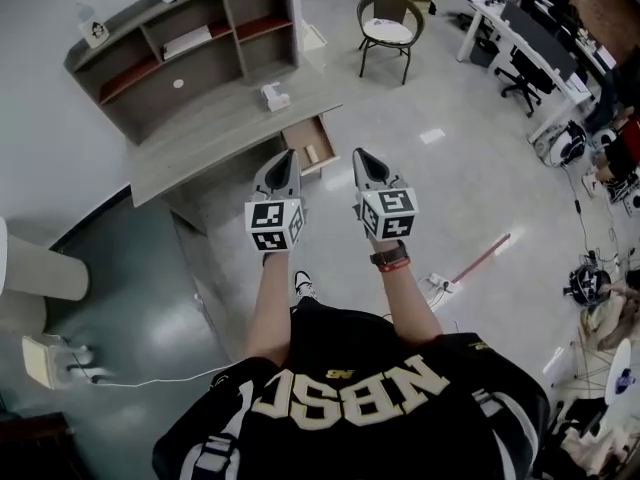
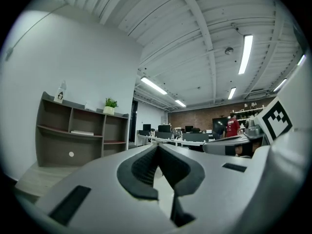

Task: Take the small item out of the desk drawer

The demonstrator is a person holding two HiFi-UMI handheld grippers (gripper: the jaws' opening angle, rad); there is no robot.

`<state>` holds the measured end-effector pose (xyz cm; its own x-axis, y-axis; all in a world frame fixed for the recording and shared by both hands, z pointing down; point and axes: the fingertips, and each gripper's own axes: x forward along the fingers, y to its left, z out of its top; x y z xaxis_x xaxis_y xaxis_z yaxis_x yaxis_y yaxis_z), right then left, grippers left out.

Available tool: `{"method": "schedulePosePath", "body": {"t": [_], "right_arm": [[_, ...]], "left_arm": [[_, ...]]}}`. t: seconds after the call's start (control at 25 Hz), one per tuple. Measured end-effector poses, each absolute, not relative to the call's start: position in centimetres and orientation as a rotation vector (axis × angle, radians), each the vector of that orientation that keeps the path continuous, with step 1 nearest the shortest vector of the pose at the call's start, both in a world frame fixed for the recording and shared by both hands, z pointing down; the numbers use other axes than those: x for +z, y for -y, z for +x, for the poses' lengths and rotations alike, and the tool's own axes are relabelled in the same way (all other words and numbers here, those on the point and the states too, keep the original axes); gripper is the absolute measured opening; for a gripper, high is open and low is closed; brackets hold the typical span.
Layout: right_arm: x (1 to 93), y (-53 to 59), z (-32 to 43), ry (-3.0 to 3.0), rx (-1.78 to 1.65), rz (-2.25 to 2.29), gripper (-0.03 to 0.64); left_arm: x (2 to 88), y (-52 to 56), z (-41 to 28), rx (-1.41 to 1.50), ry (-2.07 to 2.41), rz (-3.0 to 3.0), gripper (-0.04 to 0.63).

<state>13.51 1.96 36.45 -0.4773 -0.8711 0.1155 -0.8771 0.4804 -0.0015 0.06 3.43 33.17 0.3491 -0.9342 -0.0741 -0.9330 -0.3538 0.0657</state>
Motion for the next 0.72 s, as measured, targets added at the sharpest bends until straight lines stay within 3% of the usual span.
{"method": "schedulePosePath", "body": {"t": [0.72], "right_arm": [[39.1, 12.5, 1.8, 2.645, 0.132, 1.462, 0.008]], "left_arm": [[35.5, 11.2, -9.4, -0.125, 1.754, 2.564, 0.006]]}}
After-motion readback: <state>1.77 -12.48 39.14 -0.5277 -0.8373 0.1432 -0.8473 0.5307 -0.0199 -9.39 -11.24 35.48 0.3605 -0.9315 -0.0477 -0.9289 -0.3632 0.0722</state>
